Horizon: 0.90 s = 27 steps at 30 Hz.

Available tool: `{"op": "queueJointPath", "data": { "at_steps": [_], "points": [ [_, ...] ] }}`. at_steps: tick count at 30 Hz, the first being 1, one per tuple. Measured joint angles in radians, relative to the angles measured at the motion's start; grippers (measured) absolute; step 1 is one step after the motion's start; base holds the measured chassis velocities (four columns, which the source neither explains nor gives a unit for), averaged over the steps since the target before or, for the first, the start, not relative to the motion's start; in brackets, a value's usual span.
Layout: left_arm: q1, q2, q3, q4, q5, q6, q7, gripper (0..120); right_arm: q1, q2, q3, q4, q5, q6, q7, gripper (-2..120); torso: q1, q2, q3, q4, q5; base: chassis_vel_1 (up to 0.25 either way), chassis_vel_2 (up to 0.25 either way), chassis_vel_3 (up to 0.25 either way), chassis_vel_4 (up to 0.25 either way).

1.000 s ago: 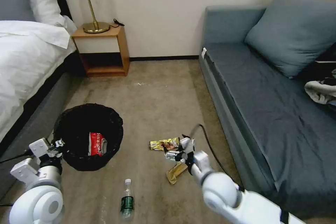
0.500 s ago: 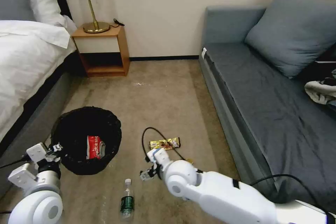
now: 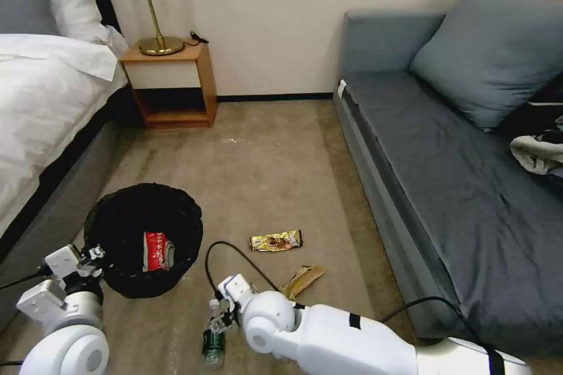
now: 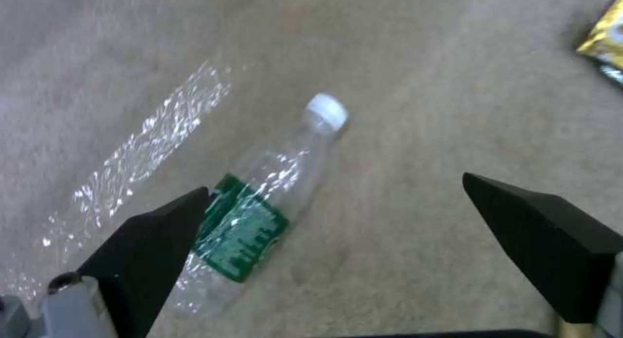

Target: Pick up the trash bin, then pick up the garbage on the floor and place it into the trash bin.

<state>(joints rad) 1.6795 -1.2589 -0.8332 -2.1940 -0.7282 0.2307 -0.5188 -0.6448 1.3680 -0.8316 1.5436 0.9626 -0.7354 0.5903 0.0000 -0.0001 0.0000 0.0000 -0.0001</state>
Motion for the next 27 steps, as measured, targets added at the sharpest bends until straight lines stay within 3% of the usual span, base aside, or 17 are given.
{"op": "queueJointPath", "data": {
  "at_steps": [8, 16, 27],
  "points": [
    [-0.001, -0.01, 0.002, 0.002, 0.013, 0.0, 0.004, 7, 0.061, 0.036, -0.073, -0.066, 0.022, 0.001, -0.068, 100, 0.0, 0.0, 0.0, 0.0, 0.0, 0.0, 0.0, 0.0, 0.0],
    [-0.007, -0.021, -0.001, 0.012, 0.019, -0.001, 0.005, 7, 0.147, 0.08, -0.117, -0.14, 0.118, 0.003, -0.117, 100, 0.0, 0.0, 0.0, 0.0, 0.0, 0.0, 0.0, 0.0, 0.0],
    [-0.015, -0.026, -0.001, 0.022, 0.03, 0.0, 0.006, 7, 0.218, 0.169, -0.126, -0.287, 0.106, 0.004, -0.211, 100, 0.0, 0.0, 0.0, 0.0, 0.0, 0.0, 0.0, 0.0, 0.0]
  ]
}}
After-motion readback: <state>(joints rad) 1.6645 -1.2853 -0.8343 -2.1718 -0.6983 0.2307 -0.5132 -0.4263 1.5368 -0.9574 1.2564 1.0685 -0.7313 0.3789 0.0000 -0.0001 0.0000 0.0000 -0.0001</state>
